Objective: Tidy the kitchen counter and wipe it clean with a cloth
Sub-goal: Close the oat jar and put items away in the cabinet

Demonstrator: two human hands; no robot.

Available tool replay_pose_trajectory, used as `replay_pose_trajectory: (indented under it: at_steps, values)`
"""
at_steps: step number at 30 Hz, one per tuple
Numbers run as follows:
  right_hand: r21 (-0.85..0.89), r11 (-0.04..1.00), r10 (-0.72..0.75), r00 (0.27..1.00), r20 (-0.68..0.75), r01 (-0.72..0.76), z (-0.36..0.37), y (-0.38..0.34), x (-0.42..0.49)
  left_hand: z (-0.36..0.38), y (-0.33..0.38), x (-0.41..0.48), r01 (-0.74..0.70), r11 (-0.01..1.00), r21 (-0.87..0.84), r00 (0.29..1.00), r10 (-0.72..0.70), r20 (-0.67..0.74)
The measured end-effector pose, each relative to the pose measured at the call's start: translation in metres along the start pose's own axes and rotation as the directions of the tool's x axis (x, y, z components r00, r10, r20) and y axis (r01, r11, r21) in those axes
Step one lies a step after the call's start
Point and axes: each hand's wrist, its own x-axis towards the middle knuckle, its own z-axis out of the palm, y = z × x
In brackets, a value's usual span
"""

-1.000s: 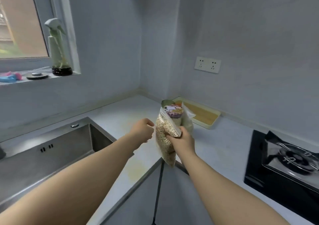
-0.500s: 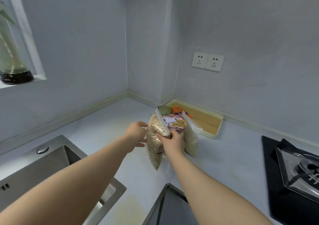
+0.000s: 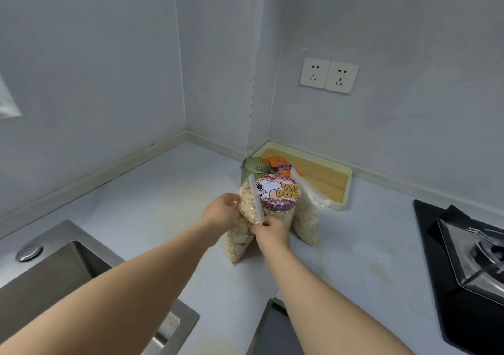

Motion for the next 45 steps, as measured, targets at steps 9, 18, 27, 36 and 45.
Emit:
replay_pose_trajectory:
  at_steps: [9, 18, 27, 36, 45]
  values:
    - [-0.127, 0.990, -0.065, 0.998, -0.010, 0.063, -0.039, -0.037, -0.002, -0.001, 0.044, -0.039, -0.099, 0.976, 0.192, 0.989, 0.118, -0.092]
    - [-0.118, 0.927, -0.365, 0.929, -0.059, 0.356, -0.117, -0.153, -0.036, -0.012, 0.165, -0.083, -0.349, 0.909, 0.226, 0.906, 0.389, -0.165]
    - [-0.144, 0.759, -0.651, 0.746, -0.143, 0.635, -0.202, -0.291, -0.083, -0.037, 0.307, -0.138, -0.588, 0.767, 0.255, 0.712, 0.641, -0.287]
    - [-0.382, 0.557, -0.830, 0.509, -0.227, 0.738, -0.268, -0.366, -0.125, -0.055, 0.393, -0.179, -0.701, 0.596, 0.391, 0.487, 0.802, -0.346]
    - [-0.579, 0.437, -0.896, 0.387, -0.215, 0.689, -0.298, -0.411, -0.131, -0.065, 0.453, -0.183, -0.801, 0.567, 0.192, 0.471, 0.794, -0.384]
